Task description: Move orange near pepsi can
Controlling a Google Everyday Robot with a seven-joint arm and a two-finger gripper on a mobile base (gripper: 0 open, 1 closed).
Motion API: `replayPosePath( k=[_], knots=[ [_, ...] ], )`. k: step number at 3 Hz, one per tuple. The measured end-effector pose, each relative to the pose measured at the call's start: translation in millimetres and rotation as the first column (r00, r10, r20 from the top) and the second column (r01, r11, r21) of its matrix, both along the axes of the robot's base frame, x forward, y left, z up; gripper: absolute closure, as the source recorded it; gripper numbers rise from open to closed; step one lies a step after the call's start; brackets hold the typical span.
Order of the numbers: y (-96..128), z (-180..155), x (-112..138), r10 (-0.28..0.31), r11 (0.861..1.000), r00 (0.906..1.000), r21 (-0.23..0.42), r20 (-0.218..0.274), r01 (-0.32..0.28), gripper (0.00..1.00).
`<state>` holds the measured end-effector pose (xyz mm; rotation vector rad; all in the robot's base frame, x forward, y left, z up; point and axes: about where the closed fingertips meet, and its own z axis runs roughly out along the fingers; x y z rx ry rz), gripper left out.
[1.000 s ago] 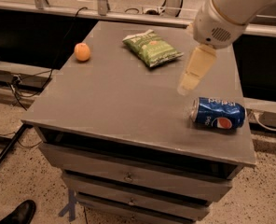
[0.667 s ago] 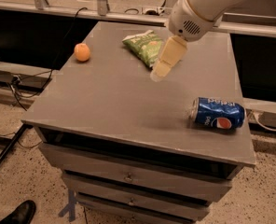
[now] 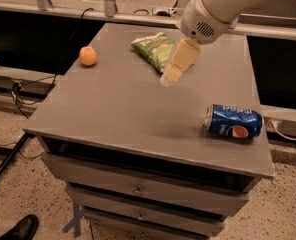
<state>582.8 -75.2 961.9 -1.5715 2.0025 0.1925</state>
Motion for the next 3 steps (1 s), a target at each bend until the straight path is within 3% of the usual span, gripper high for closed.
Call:
replayPosePath(
  k=[1,2,3],
  knots=[
    [27.7,-8.0,35.0,-0.024,0.994,0.9996,0.104,0.016,0.022,0.0],
    [71.0,-14.0,96.4,-0.063,0.963,0.9966,0.265,0.054,0.046,0.0],
    [114.5,-25.1,143.4,-0.091,0.919,0.9937,0.39,0.065,0.059,0.0]
  ],
)
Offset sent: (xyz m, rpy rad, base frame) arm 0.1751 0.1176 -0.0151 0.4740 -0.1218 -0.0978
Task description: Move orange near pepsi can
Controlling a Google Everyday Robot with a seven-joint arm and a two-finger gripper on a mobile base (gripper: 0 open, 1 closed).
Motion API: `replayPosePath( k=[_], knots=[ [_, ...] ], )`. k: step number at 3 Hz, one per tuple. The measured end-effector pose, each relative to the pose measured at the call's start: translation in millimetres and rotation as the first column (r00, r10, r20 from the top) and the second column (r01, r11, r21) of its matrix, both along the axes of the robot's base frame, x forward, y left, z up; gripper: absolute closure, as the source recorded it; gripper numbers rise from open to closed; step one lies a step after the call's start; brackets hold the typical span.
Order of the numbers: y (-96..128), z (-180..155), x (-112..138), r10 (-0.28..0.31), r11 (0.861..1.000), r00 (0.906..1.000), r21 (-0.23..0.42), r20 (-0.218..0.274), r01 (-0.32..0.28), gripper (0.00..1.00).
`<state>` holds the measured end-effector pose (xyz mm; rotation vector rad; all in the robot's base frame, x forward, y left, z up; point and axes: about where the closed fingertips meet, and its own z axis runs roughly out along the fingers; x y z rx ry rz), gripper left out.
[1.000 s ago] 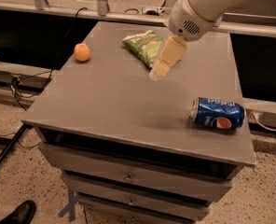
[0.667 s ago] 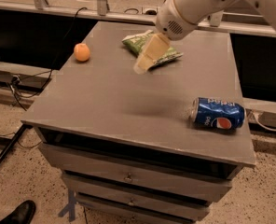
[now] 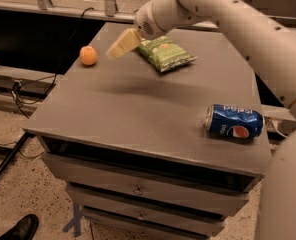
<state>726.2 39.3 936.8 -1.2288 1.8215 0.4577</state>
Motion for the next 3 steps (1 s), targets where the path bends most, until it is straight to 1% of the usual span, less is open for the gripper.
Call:
replayPosePath(
  k=[1,2,3],
  knots=[
    [45.1,-6.5,32.8,0.012,0.994,0.9998,0.112,-0.018,-0.01,0.0],
    [82.8,-14.8,45.6,0.038,0.987,0.9982,0.157,-0.046,-0.031,0.0],
    [109.4,-35.1,54.6,0.047,0.987,0.9949,0.159,-0.089,-0.032,0.0]
  ],
)
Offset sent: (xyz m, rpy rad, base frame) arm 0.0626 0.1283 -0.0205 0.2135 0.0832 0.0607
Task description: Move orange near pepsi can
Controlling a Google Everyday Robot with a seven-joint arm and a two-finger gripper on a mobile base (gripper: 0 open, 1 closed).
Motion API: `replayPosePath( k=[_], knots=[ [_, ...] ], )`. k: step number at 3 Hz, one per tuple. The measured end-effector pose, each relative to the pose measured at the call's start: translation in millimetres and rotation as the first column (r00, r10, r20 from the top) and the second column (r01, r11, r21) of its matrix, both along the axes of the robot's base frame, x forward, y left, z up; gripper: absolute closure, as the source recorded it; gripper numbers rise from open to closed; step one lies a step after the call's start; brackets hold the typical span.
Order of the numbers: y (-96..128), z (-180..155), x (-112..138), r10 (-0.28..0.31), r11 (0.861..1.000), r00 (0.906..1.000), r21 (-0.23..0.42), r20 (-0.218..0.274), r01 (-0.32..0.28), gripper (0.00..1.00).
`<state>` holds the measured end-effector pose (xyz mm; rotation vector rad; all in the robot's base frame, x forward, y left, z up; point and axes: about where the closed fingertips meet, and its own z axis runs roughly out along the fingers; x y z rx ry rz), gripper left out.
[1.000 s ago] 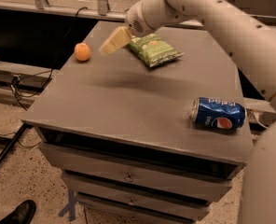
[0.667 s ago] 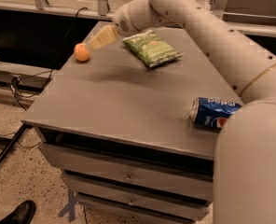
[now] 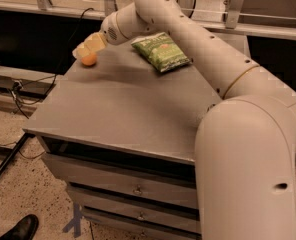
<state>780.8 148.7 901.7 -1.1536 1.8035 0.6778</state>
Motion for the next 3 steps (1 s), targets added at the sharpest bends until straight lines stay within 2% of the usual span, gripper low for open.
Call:
replayPosePath(
  k=[2,3],
  knots=[
    [25.7,-34.9,5.5,-0.006,0.998,0.9984,-0.061,-0.057,0.003,0.0],
    [30.0,-45.3,4.5,-0.011,0.996,0.9981,-0.09,-0.061,0.005,0.17]
  ],
)
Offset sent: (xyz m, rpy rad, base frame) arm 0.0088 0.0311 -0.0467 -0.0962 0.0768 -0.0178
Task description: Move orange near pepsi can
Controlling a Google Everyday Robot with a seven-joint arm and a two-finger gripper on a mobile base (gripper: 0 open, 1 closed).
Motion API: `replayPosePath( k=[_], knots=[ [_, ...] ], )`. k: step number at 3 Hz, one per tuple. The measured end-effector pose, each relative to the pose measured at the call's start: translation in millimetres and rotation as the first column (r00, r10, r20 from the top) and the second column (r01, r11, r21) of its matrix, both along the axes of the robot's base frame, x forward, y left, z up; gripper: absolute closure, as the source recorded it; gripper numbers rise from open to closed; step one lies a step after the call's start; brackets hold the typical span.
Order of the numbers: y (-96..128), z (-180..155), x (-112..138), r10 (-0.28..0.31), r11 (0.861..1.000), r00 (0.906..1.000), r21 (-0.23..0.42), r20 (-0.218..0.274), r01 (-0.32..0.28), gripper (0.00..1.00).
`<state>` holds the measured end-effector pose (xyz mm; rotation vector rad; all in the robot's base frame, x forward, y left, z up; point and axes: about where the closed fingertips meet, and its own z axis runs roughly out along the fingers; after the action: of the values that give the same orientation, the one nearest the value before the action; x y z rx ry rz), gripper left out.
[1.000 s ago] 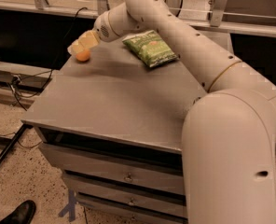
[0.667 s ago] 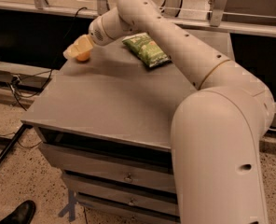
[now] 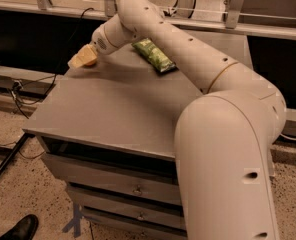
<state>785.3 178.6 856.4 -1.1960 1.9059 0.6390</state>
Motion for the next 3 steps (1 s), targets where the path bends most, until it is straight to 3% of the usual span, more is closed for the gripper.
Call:
replayPosePath(
  k=[2,3],
  knots=[
    [-20.7,-9.5,-5.6,-0.039,0.999,0.9993,-0.031,0.001,0.039,0.62],
    [-62.5,-0.6,-10.7,-0.11,0.993,0.9937,-0.037,0.02,0.111,0.87]
  ],
)
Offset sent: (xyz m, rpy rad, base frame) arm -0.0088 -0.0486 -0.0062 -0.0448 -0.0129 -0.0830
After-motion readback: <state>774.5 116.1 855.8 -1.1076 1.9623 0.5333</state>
